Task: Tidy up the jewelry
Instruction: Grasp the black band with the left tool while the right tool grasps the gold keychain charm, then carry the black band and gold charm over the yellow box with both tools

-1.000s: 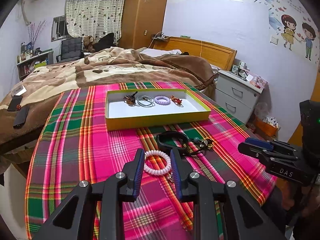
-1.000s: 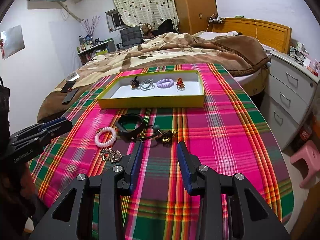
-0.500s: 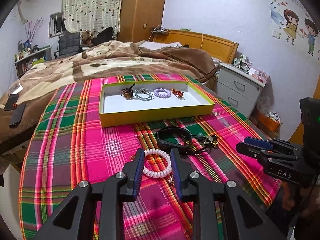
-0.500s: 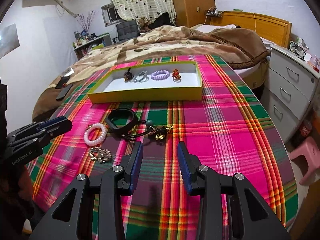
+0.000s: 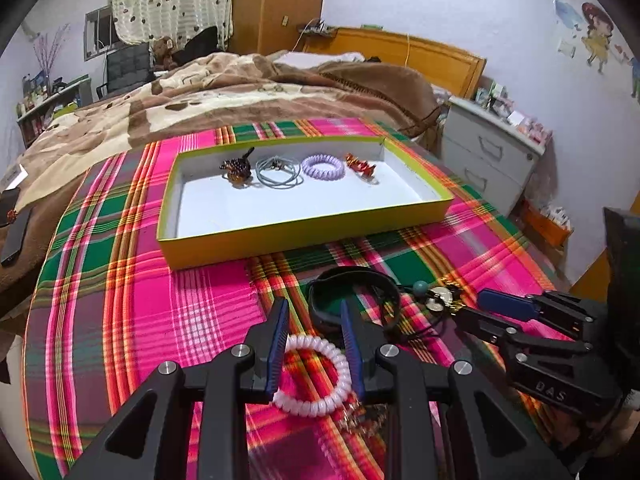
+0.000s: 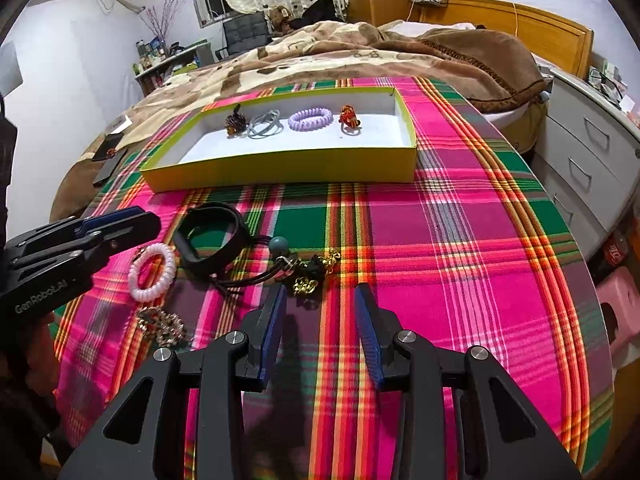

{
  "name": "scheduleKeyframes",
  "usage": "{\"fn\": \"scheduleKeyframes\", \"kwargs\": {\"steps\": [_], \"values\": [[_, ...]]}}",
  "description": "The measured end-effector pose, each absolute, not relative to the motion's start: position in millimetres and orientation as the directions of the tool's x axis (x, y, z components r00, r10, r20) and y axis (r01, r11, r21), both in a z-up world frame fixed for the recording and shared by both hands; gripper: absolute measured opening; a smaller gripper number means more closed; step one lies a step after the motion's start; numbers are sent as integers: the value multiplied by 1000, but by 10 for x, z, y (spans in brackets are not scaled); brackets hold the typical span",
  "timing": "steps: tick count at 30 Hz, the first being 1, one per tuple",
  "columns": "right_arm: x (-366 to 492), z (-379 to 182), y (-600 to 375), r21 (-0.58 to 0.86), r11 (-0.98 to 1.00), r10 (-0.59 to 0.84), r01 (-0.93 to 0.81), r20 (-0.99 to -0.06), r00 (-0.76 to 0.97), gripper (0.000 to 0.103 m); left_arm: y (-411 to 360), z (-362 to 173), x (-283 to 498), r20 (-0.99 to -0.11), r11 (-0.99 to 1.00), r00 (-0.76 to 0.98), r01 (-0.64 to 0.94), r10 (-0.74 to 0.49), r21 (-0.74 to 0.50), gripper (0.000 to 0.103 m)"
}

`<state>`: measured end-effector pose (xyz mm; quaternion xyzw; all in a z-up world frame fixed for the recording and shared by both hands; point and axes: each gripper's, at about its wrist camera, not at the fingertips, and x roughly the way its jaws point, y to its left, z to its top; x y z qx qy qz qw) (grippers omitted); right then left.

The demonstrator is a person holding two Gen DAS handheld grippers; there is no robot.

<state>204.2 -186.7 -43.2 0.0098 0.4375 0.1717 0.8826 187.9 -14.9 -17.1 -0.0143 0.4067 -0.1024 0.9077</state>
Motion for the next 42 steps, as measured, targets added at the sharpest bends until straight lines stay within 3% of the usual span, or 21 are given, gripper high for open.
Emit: {"fn": "scheduleKeyframes", "kwargs": {"steps": [10, 13, 15, 18, 27, 42], "values": [[2148, -458, -1759, 92, 945, 264, -314, -781, 566, 36, -252, -345, 2154, -788, 981, 589, 167, -179, -98, 26], [2165, -465, -1723, 77, 943, 258, -325, -785, 563, 23, -272, -363, 2181, -791, 981, 586, 167, -177, -96, 26], [2163, -466, -1710, 65, 943, 250, -326, -786, 565, 18, -273, -373, 2191, -791, 981, 585, 165, -178, -98, 20], [2162, -463, -1720, 73, 943, 255, -325, -785, 565, 18, -274, -372, 2198, -790, 982, 587, 163, -175, -96, 14], [2100, -413, -1840, 108, 950, 268, -294, -767, 583, 17, -181, -321, 2106, -767, 981, 613, 153, -191, -121, 8], [2000, -178, -1953, 143, 951, 290, -275, -720, 631, 17, -10, -84, 1871, -710, 973, 665, 151, -232, -177, 7]]}}
